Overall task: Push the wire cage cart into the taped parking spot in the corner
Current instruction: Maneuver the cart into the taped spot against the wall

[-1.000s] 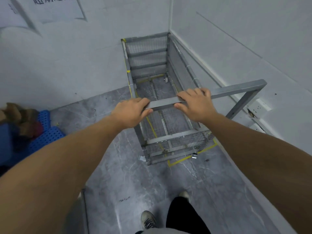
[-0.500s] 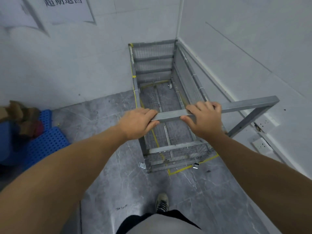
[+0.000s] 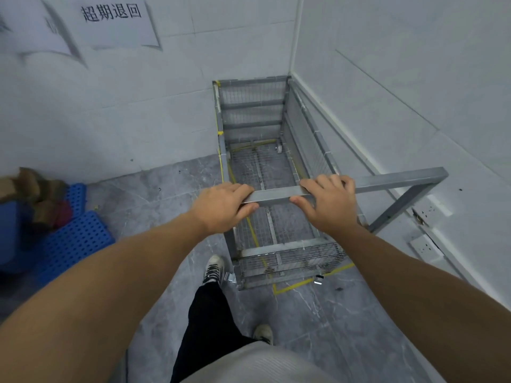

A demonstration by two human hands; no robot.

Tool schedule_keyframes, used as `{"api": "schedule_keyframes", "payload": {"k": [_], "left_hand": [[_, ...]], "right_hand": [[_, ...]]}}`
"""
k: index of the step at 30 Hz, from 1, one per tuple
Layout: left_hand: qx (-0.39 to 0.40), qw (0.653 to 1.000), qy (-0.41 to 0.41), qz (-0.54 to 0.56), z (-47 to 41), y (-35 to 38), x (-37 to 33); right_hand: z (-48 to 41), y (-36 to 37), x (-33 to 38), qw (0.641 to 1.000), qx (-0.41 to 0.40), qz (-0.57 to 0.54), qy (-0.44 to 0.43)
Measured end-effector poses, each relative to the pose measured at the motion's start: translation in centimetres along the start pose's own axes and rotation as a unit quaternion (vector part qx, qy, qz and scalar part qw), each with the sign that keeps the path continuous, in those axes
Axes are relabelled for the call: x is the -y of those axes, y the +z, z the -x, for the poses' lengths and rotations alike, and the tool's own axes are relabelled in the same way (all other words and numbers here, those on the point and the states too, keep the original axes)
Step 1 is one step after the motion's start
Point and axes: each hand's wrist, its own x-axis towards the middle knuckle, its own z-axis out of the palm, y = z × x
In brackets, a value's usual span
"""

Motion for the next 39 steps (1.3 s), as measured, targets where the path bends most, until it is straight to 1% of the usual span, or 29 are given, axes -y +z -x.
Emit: {"api": "schedule_keyframes", "payload": {"k": [11, 17, 24, 31, 36, 39], "left_hand": [[-0.013, 1.0, 0.011, -0.008, 0.0, 0.2, 0.2], [-0.011, 1.0, -0.001, -0.007, -0.1, 0.1, 0.0], [-0.028, 1.0, 0.014, -0.002, -0.3, 0.5, 0.3], [-0.031, 0.999, 0.008, -0.009, -0.2, 0.4, 0.0], [-0.012, 1.0, -0.004, -0.015, -0.1, 0.0, -0.2], [0.008, 1.0, -0.01, -0.001, -0.1, -0.2, -0.4]], "right_hand": [[0.0, 0.6, -0.1, 0.999, -0.02, 0.03, -0.015], [0.1, 0.5, -0.1, 1.0, -0.013, 0.027, -0.009], [0.1, 0.3, -0.1, 1.0, -0.005, 0.02, -0.006], [-0.1, -0.3, 0.1, 1.0, 0.025, 0.009, 0.005], [-0.3, -0.7, 0.4, 0.998, 0.061, 0.006, 0.017], [-0.4, -1.3, 0.4, 0.995, 0.098, 0.004, 0.026]]}}
